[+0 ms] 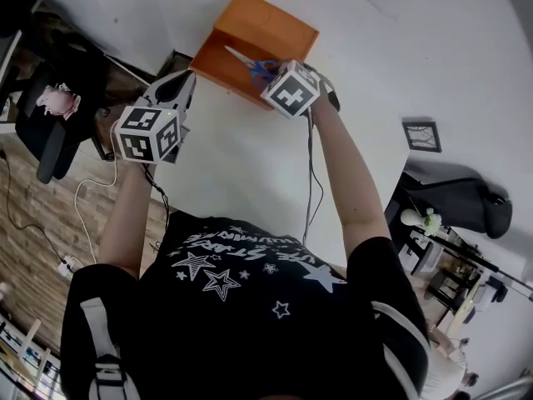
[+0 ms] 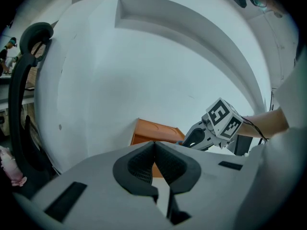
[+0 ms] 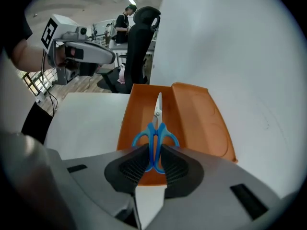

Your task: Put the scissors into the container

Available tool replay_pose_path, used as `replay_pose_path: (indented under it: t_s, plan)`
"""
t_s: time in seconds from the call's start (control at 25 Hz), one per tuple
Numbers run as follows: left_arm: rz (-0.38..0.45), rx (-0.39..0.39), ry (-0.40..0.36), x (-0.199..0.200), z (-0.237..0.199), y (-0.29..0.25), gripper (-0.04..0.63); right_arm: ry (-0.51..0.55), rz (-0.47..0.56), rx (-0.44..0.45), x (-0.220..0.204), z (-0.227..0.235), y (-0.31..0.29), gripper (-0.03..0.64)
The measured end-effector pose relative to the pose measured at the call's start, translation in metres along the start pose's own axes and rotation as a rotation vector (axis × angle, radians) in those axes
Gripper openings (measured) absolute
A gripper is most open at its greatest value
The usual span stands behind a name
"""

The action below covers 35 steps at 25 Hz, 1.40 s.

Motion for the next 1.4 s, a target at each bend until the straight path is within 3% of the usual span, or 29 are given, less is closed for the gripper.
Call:
replay_pose_path:
  t_s: [0.44,0.8,1.4]
  plan:
    - [-0.031,0.001,0.043,-0.018,-0.015,-0.017,0.015,0.074,-0.089,0.002,-0.001,-0.002,-0.038,0.1]
    - [-0.069,-0.014,0.024,-0.036,-0.013,-0.021,0.015,0.131,-0.171,-0.005,-0.009,-0.006,-0.062,0.1]
    - [-0.09,-0.025,0.028,-0.044,-0.007,-0.021,0.015,0.156,-0.159,-0.047,-0.011,-0.002,-0.066,0.101]
Point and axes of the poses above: the fingertips, and each gripper's own axes: y backward along the fingers, z to its right, x out of its top, the point moved 1 cm from there along y, backward along the fingers
